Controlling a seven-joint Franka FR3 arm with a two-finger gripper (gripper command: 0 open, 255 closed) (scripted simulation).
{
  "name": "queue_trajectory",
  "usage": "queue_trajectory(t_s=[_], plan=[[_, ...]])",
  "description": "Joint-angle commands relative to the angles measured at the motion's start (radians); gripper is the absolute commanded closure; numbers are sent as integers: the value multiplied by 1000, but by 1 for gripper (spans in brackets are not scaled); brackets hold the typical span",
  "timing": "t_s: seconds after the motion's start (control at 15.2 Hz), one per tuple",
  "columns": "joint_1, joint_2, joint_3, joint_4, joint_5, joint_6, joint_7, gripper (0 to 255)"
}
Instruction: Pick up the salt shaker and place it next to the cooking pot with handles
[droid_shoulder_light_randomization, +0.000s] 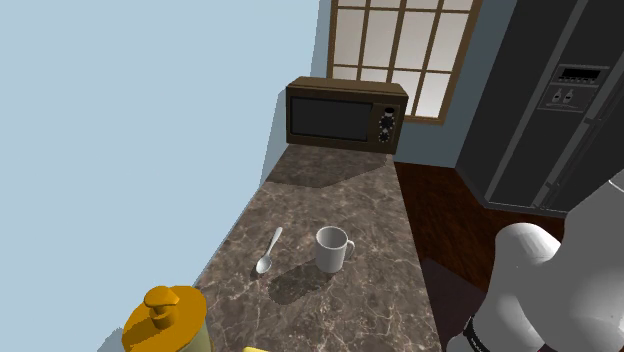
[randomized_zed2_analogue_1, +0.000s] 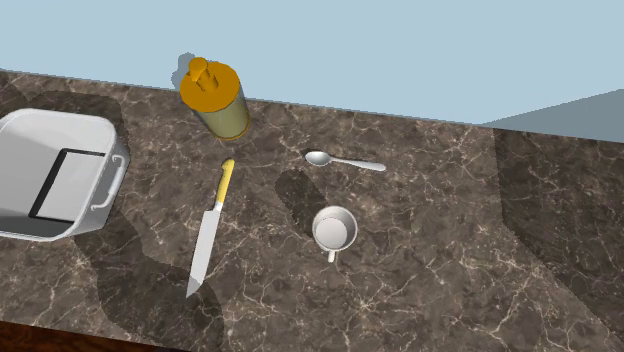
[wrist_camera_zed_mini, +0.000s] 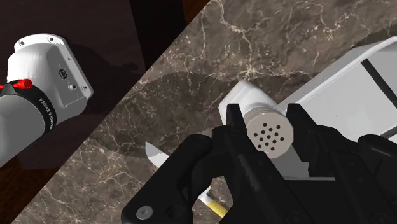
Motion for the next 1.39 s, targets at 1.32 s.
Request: queue_trajectory(t_s=[1.32], plan=[[-40, 113, 176, -179, -61, 265, 110, 255]])
